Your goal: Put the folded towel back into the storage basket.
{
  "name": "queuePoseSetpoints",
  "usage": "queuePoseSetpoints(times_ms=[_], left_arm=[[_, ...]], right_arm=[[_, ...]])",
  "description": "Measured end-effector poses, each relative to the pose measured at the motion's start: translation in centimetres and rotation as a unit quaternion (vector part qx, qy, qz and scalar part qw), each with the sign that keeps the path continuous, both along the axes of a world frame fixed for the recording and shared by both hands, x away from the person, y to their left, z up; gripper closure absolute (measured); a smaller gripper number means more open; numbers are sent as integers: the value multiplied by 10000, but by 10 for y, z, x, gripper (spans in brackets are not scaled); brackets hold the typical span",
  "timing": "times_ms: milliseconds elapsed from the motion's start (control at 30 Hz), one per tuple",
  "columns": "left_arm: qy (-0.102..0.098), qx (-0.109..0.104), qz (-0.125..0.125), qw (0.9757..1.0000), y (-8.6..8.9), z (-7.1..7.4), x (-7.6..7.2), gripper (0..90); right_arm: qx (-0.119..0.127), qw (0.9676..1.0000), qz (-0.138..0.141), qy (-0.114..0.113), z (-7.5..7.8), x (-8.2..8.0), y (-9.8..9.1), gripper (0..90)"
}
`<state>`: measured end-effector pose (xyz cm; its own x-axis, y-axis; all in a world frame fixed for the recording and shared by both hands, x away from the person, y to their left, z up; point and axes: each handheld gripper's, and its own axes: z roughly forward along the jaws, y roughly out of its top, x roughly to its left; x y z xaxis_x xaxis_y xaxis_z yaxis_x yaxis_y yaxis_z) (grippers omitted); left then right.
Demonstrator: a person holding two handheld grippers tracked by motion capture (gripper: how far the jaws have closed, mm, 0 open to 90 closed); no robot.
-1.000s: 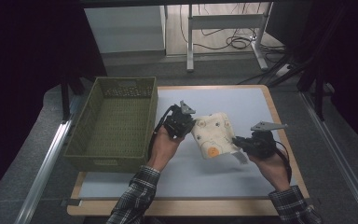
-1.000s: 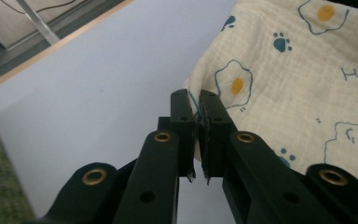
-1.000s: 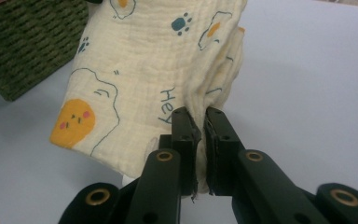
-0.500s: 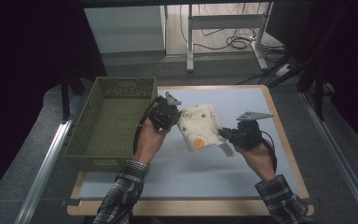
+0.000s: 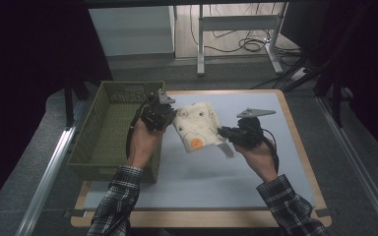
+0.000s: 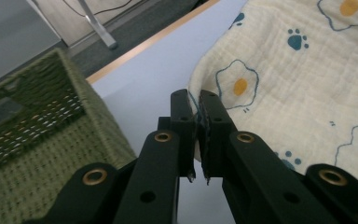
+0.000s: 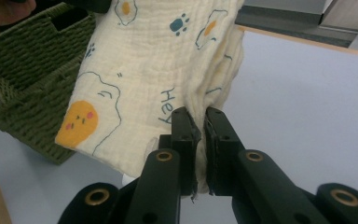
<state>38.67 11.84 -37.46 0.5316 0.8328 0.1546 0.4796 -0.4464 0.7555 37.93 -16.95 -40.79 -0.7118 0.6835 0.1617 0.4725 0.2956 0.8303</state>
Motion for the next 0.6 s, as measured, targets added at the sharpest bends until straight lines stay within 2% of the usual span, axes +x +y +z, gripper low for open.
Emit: queuePoseSetpoints(times_ms=[267, 600], left_arm=[[-64, -4, 183, 9998, 27, 9, 2, 858], [-125, 70, 382, 9992, 57, 20, 3, 858]], right_arm=[[49, 9999, 120, -17, 9, 8, 28, 834], [272, 9993, 220, 138, 13, 18, 56, 834]])
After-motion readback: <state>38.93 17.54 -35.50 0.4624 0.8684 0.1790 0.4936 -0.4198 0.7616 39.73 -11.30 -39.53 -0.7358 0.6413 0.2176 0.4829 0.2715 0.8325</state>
